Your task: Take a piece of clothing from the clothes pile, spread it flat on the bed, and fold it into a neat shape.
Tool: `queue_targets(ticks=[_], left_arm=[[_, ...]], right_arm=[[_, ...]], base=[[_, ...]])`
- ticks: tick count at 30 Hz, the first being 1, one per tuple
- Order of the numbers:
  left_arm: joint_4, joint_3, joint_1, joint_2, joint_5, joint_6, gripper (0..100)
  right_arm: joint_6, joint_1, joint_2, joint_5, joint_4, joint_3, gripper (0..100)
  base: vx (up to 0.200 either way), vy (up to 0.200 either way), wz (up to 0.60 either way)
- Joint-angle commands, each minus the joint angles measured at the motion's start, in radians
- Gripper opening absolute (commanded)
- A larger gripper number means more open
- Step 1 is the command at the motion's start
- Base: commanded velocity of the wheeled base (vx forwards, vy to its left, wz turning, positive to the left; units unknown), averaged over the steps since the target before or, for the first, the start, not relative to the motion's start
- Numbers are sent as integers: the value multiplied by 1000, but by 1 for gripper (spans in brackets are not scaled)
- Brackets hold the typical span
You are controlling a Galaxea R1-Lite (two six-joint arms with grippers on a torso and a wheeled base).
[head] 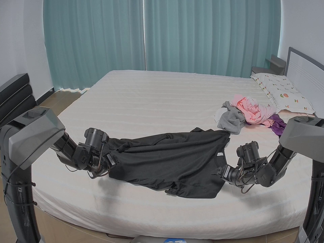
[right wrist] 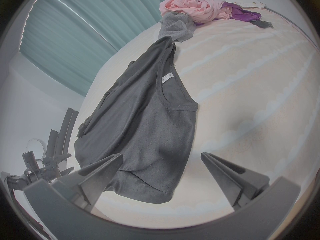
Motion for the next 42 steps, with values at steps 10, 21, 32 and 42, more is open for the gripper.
queue_targets(ticks=[10, 21, 32, 42], left_arm=[[6, -126, -23, 162, 59, 64, 0], [10, -43, -12, 56, 99, 58, 0], [9, 167, -9, -144, 91, 57, 0], [1, 294, -4, -226, 90, 51, 0]], right_arm=[[-1, 13, 10, -18, 0, 7, 100], [-13, 37, 16, -41, 12, 12, 100], [-13, 42, 42, -81, 18, 12, 100], [1, 45, 59, -123, 17, 7, 100]], base=[[0, 0, 0], [0, 0, 0], [0, 0, 0], [0, 0, 0]])
